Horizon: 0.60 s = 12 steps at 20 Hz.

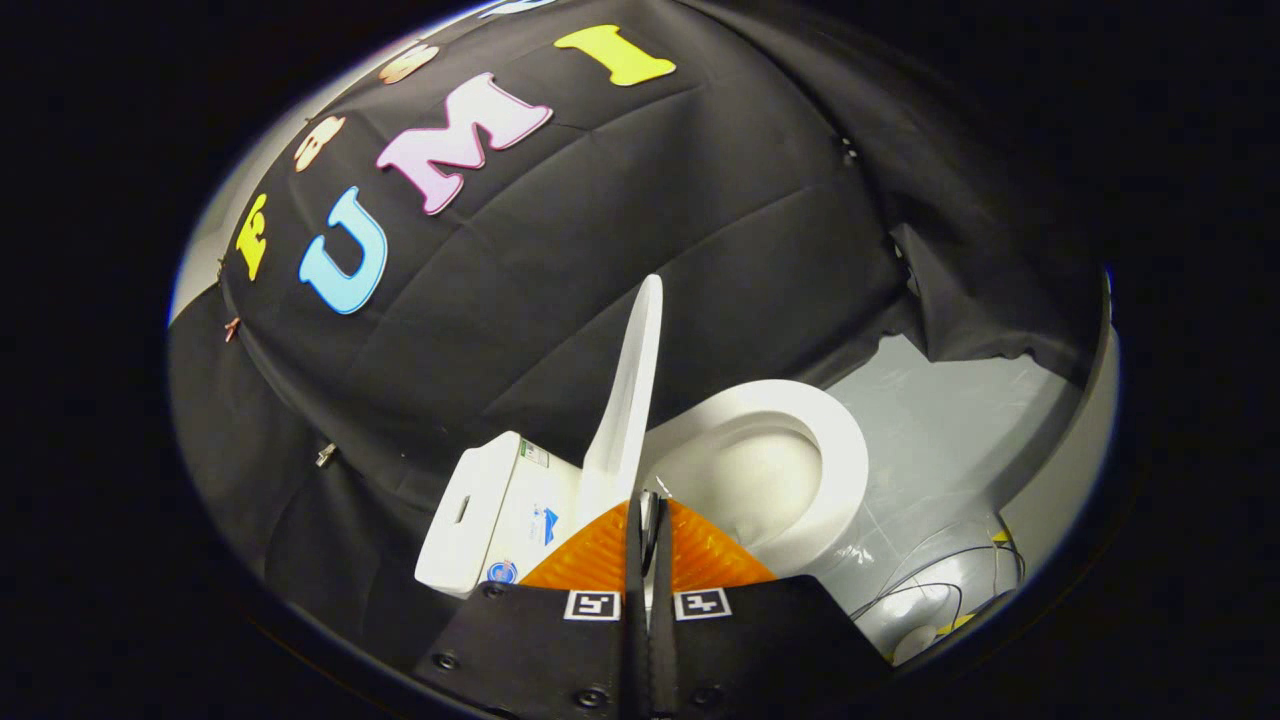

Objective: Open the toilet lid.

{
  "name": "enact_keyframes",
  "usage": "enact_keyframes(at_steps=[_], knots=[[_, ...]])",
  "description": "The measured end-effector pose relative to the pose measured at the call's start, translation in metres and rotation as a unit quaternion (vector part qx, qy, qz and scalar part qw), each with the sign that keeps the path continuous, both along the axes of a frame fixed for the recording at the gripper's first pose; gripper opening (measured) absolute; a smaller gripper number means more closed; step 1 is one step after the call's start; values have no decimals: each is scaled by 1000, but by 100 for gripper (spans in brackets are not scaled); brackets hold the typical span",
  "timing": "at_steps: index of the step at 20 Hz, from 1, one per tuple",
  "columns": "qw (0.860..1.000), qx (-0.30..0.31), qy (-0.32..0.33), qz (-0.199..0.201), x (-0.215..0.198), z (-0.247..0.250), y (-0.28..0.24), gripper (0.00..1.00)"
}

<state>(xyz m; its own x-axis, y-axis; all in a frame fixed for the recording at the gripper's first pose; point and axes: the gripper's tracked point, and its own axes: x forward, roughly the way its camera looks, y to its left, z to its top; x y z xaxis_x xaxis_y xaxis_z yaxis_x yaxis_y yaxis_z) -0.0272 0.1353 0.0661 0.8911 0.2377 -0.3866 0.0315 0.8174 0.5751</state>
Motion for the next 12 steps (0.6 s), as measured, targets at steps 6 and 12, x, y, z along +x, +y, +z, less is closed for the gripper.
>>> enact_keyframes(at_steps=[6, 12], knots=[[998, -60, -19, -3, -4, 37, 43, 5], [991, -128, -39, -1, -8, 61, 82, 5]])
